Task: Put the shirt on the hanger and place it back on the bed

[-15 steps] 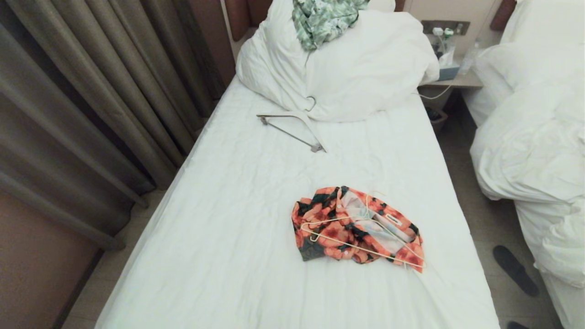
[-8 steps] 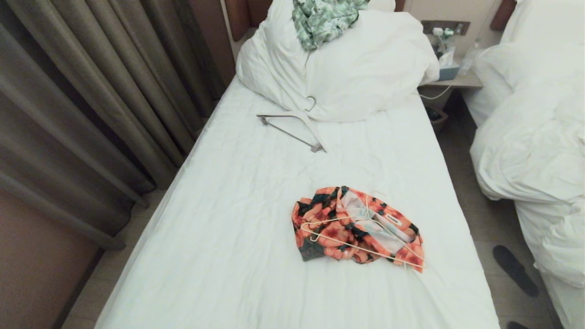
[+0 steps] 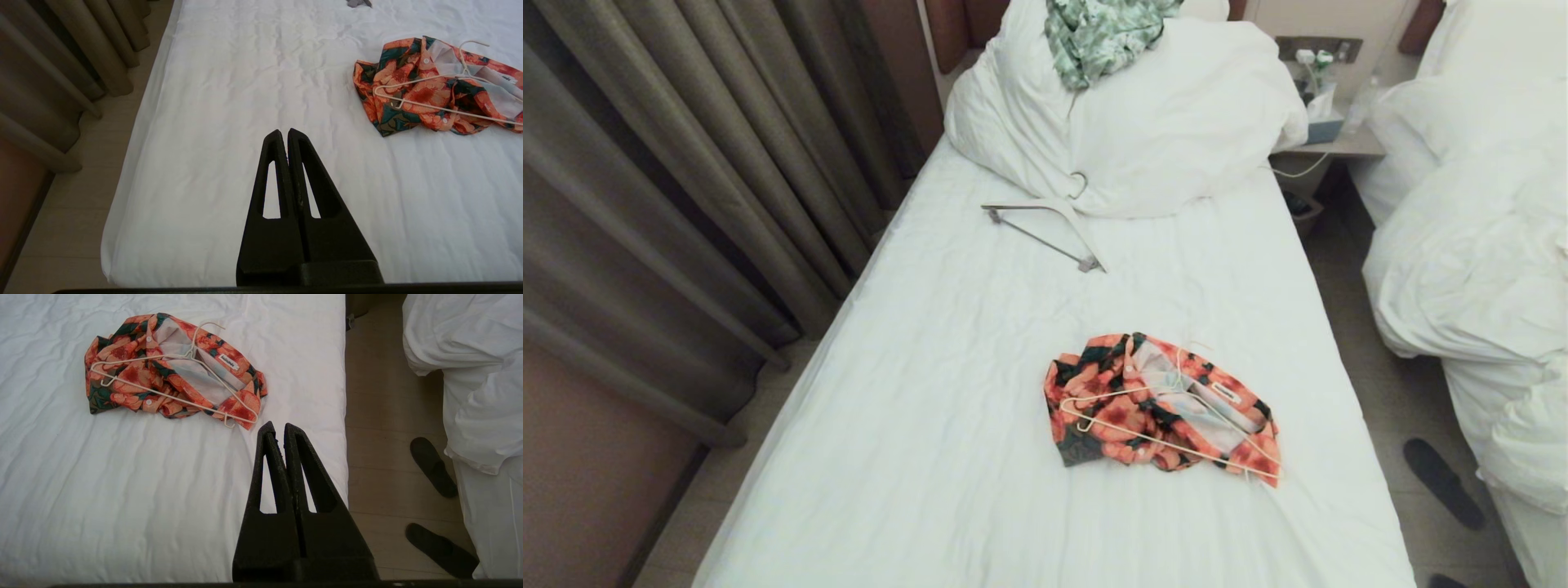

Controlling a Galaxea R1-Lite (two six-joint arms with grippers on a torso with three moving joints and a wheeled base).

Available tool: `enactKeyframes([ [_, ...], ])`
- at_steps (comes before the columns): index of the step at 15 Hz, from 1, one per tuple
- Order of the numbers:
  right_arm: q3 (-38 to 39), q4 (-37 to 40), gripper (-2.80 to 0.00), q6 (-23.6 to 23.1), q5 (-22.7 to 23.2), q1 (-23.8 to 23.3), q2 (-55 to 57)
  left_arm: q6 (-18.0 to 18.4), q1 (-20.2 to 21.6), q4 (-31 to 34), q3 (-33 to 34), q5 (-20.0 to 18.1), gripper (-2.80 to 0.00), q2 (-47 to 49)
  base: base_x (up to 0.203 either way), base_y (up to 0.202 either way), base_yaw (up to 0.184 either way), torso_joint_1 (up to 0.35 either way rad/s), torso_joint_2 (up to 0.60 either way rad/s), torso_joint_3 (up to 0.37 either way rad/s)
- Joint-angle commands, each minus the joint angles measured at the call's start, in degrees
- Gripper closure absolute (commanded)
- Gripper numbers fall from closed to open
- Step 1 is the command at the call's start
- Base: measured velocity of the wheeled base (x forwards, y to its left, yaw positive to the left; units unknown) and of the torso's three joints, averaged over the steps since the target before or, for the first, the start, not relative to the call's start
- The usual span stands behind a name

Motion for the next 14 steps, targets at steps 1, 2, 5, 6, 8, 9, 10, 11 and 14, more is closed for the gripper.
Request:
enactKeyframes([
  [1,0.1,0.0,0.00,0.0,0.0,0.0,0.1,0.0,0.0,0.0,0.1,0.0,0.00,0.2,0.000,0.000,0.000,0.000,0.00,0.000],
  [2,0.1,0.0,0.00,-0.1,0.0,0.0,0.1,0.0,0.0,0.0,0.1,0.0,0.00,0.2,0.000,0.000,0.000,0.000,0.00,0.000],
  [5,0.3,-0.8,0.00,-0.1,0.0,0.0,0.1,0.0,0.0,0.0,0.1,0.0,0.00,0.2,0.000,0.000,0.000,0.000,0.00,0.000],
  [6,0.4,-1.3,0.00,0.0,0.0,0.0,0.1,0.0,0.0,0.0,0.1,0.0,0.00,0.2,0.000,0.000,0.000,0.000,0.00,0.000],
  [8,0.5,-1.6,0.00,0.0,0.0,0.0,0.1,0.0,0.0,0.0,0.1,0.0,0.00,0.2,0.000,0.000,0.000,0.000,0.00,0.000],
  [9,0.5,-1.6,0.00,0.0,0.0,0.0,0.1,0.0,0.0,0.0,0.1,0.0,0.00,0.2,0.000,0.000,0.000,0.000,0.00,0.000],
  [10,0.5,-1.5,0.00,0.0,0.0,0.0,0.1,0.0,0.0,0.0,0.1,0.0,0.00,0.2,0.000,0.000,0.000,0.000,0.00,0.000],
  [11,0.4,-1.4,0.00,-0.1,0.0,0.0,0.1,0.0,0.0,0.0,0.1,0.0,0.00,0.2,0.000,0.000,0.000,0.000,0.00,0.000],
  [14,0.5,-1.5,0.00,-0.1,0.0,0.0,0.1,0.0,0.0,0.0,0.1,0.0,0.00,0.2,0.000,0.000,0.000,0.000,0.00,0.000],
])
